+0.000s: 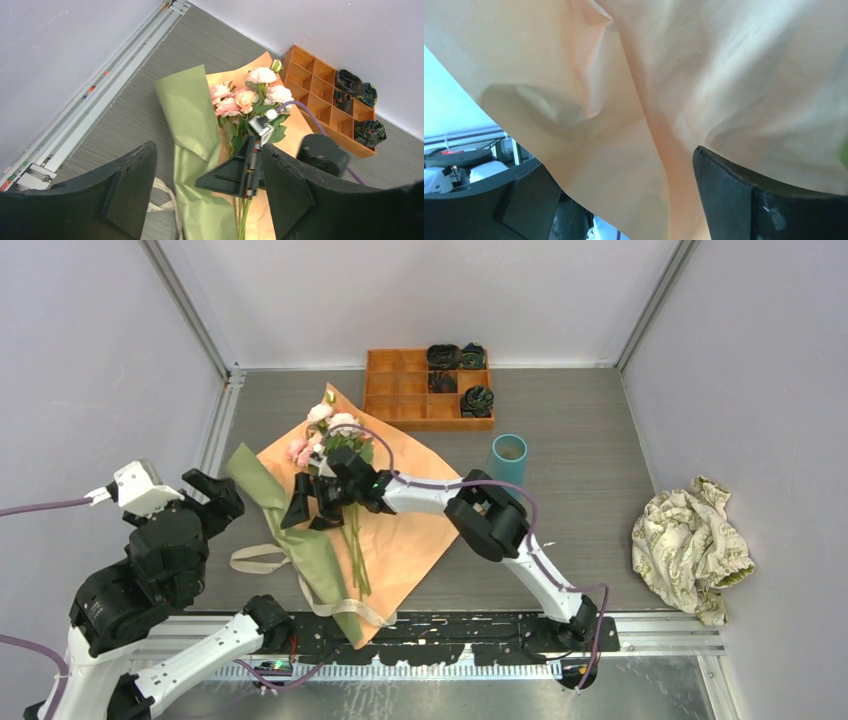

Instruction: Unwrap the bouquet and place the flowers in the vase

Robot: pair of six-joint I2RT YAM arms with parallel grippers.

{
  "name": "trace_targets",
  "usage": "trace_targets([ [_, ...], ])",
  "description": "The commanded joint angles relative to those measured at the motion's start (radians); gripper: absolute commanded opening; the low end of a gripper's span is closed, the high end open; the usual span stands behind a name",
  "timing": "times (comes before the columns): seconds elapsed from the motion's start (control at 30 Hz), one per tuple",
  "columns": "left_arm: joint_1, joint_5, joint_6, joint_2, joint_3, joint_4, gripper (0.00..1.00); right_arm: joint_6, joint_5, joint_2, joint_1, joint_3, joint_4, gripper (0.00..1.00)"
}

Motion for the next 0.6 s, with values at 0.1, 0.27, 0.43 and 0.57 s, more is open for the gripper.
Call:
trace_targets([
  [0.1,0.002,0.015,0.031,0.061,-0.006,0.069,0.76,-0.149,0.055,-0.313,-0.04,-0.164,0.028,0.99],
  [0.27,0.002,0.004,0.043,0.08,-0.017,0.087,0.77,-0.189,0.108,-0.396,-0.057,-0.263,-0.001,0.99],
  [0.43,0.001,0.019,0.058,0.096,-0.014,0.096,0.77,-0.241,0.218,-0.456,-0.098,-0.334,-0.107,0.8],
  [0.57,0.002,0.077,0.067,0.168,-0.016,0.123,0.75,-0.319,0.31,-0.456,-0.097,-0.303,-0.253,0.63],
])
